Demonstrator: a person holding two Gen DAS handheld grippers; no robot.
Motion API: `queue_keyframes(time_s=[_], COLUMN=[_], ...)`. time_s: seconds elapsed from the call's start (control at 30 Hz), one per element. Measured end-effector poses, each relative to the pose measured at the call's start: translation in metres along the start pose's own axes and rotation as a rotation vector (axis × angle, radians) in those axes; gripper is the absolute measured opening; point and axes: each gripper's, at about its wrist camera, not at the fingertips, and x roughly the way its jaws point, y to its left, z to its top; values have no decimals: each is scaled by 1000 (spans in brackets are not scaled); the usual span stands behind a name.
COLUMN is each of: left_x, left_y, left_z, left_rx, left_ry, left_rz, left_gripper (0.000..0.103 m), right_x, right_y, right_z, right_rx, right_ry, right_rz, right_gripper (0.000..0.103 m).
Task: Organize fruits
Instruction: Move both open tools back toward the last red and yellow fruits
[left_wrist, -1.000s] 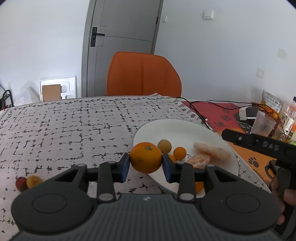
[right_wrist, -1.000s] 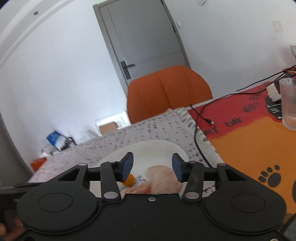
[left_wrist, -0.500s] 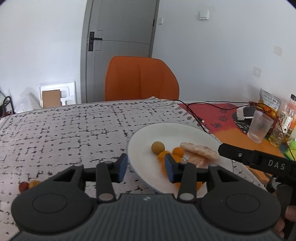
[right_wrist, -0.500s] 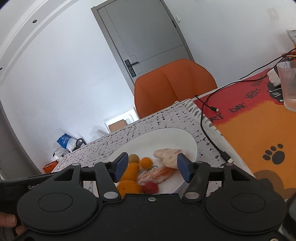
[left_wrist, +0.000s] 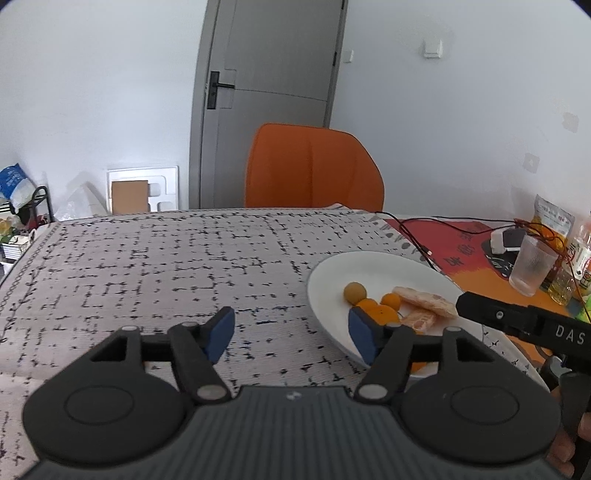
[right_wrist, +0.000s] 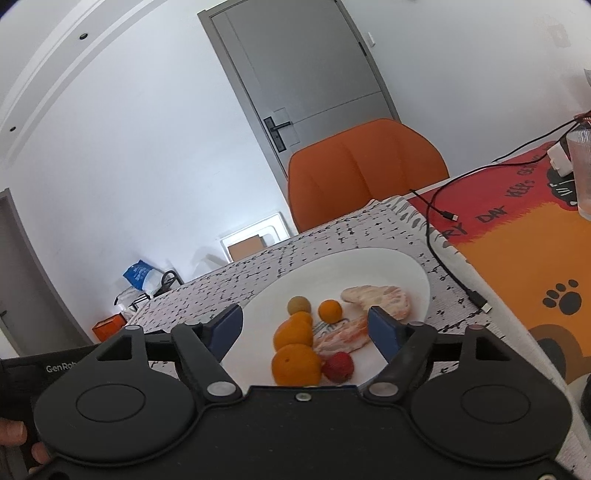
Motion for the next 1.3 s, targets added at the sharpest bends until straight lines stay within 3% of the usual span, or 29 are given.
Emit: queue_keyframes(time_s=[0.3,0.43,1.0,1.3], left_x=[-21,-29,-61,-74], left_y=[17,27,60,95], left_z=[-3,-3,-8,-9], left_rx=[-20,-45,-86,-149], left_ry=[-24,-31,-62,-83], left_rz=[31,43,99,156], left_gripper=[84,86,91,92], right_x=[-3,-6,-11,-2], right_y=[17,26,56,73], right_z=[-4,-5,-11,-16], right_rx=[-26,-42,-92,-112], right_ry=[6,4,24,41], right_rz=[7,10,37,67], right_gripper=[86,92,103,103])
